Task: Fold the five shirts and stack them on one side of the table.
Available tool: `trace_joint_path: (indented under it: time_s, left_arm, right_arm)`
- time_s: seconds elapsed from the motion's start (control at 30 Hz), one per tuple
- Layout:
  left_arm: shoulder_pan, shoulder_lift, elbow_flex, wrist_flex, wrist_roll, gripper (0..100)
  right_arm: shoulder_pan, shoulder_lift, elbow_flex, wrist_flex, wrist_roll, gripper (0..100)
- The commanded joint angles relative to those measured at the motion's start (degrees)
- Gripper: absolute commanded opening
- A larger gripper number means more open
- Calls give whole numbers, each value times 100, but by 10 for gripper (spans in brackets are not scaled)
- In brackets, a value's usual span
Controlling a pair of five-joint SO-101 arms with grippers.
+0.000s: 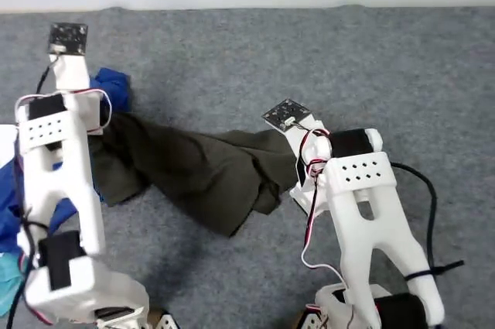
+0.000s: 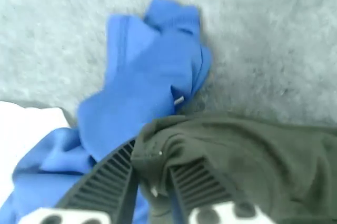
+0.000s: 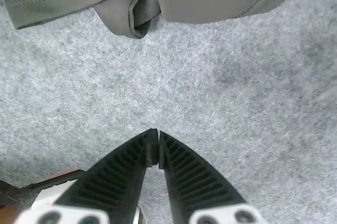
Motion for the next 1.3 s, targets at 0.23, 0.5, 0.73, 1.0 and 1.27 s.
trace_joint_path:
  time_s: [0.23, 0.5, 0.73, 1.0, 1.27]
  left_arm:
    - [-809, 290, -312, -1029, 62, 4]
    - [-914, 299, -593, -1064, 53, 5]
    - [-1495, 299, -646, -1503, 413, 5]
    - [-1793, 316, -611, -1635, 431, 5]
    - [-2374, 958, -655, -1723, 457, 4]
  right_arm:
    - [-13, 13, -334, -470, 35, 11]
    - [-40, 391, -360, -734, 35, 13]
    - [-48, 866, -369, -752, 35, 13]
    - [-136, 927, -369, -1253, 44, 13]
    - [-673, 936, -369, -1648, 53, 14]
